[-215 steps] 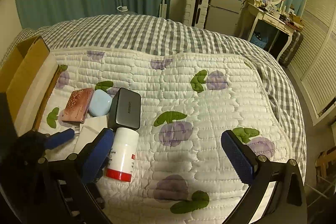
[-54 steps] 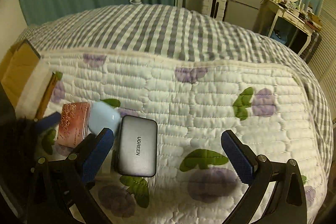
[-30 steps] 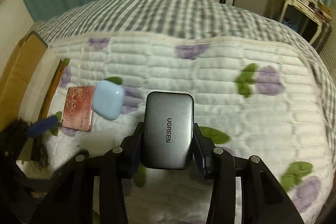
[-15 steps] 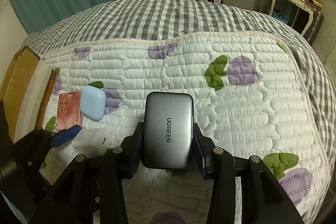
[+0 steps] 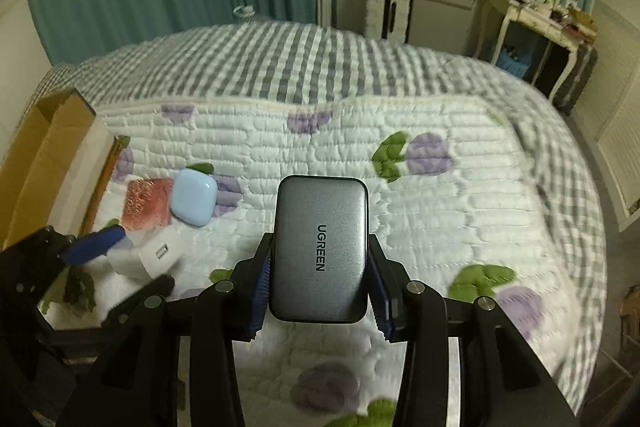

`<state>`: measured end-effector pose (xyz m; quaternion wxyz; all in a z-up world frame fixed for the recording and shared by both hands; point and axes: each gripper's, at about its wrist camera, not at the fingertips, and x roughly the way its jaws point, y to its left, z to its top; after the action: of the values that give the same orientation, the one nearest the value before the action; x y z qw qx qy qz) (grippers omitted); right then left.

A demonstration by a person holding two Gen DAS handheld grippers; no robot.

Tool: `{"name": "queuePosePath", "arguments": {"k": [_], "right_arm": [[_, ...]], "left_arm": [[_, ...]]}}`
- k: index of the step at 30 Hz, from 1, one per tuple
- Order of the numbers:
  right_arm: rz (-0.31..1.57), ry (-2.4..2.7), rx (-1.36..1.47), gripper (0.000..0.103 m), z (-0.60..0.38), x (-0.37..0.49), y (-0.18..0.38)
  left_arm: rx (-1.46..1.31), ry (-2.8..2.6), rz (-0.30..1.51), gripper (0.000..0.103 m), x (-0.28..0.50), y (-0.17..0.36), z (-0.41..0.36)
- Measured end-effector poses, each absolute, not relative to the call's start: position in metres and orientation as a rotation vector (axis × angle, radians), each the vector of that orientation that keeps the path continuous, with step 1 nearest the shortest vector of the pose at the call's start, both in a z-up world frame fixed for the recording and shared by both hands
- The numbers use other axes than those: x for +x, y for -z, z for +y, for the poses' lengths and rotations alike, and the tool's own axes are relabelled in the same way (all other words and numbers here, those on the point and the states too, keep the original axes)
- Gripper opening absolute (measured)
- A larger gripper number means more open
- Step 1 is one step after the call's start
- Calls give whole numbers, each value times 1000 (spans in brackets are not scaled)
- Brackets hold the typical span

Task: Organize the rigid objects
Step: 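Carry the white item and UGREEN charger into the box and release both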

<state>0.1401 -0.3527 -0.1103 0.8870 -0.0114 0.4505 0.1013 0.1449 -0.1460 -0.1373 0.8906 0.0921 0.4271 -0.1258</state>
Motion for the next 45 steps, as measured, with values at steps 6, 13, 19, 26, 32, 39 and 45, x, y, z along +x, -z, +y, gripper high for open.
{"name": "queuePosePath", "arguments": {"k": [6, 13, 19, 26, 32, 39, 45], "right_arm": [[820, -165, -46, 42, -346, 112, 63], [718, -161, -54, 42, -321, 82, -3], [653, -210, -97, 42, -271, 62, -59], [614, -312, -104, 42, -199, 47, -92], [640, -378, -125, 42, -135, 54, -81], [723, -416, -147, 42, -86, 85, -34], [812, -425, -149, 42, -65, 123, 15]], "left_arm": [[156, 266, 812, 58, 130, 90, -127], [102, 254, 688, 58, 107, 22, -86], [73, 207, 616, 58, 89, -22, -33], [80, 125, 585, 58, 78, -38, 37], [72, 78, 617, 58, 82, -15, 77], [63, 71, 696, 58, 108, 34, 101], [77, 78, 769, 58, 134, 75, 109]]}}
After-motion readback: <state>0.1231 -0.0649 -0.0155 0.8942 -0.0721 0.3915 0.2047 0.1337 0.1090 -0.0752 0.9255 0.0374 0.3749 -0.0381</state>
